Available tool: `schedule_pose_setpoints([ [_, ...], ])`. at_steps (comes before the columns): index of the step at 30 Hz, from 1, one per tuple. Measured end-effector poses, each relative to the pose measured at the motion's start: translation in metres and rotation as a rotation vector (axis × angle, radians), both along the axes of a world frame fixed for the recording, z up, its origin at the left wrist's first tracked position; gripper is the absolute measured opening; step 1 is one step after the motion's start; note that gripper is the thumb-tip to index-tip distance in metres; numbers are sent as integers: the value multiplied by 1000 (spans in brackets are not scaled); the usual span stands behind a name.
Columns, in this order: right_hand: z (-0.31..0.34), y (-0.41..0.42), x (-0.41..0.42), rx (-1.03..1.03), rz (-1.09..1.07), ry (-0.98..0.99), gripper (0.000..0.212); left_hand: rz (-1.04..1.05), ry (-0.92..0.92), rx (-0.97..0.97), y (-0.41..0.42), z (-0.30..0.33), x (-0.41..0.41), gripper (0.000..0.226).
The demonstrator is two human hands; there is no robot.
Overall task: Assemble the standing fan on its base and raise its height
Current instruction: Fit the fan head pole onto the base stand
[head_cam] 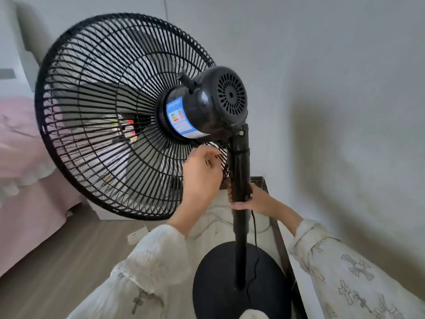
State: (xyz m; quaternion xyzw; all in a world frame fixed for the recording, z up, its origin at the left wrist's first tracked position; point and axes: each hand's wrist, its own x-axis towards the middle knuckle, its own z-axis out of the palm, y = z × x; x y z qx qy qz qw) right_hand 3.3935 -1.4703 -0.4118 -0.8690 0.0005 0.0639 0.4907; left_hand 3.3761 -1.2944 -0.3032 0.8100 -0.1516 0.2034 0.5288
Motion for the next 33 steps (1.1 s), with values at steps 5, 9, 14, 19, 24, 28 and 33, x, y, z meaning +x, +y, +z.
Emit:
schedule_pose_setpoints([
  [5, 66, 12, 0, 84, -176, -235, 66, 86, -183, -222, 23, 25, -11, 13],
  [9, 89, 21, 4, 73, -213, -342, 56, 46, -356, -297, 33, 57, -8, 17],
  [14, 91, 35, 10, 168, -309, -380, 47, -81, -289, -141, 12, 96, 5, 32],
  [19, 90, 41, 10, 181, -371, -411, 38, 64, -372, -186, 4, 100, 13, 46],
  [24, 88, 51, 13, 174, -428, -485, 40, 92, -369, -111, 2, 105, 28, 67],
  [28, 87, 50, 15, 177, -486, -514, 42, 115, -364, -63, -11, 112, 35, 65],
  [33, 83, 43, 18, 211, -541, -528, 41, 79, -374, -20, -24, 118, 39, 62],
])
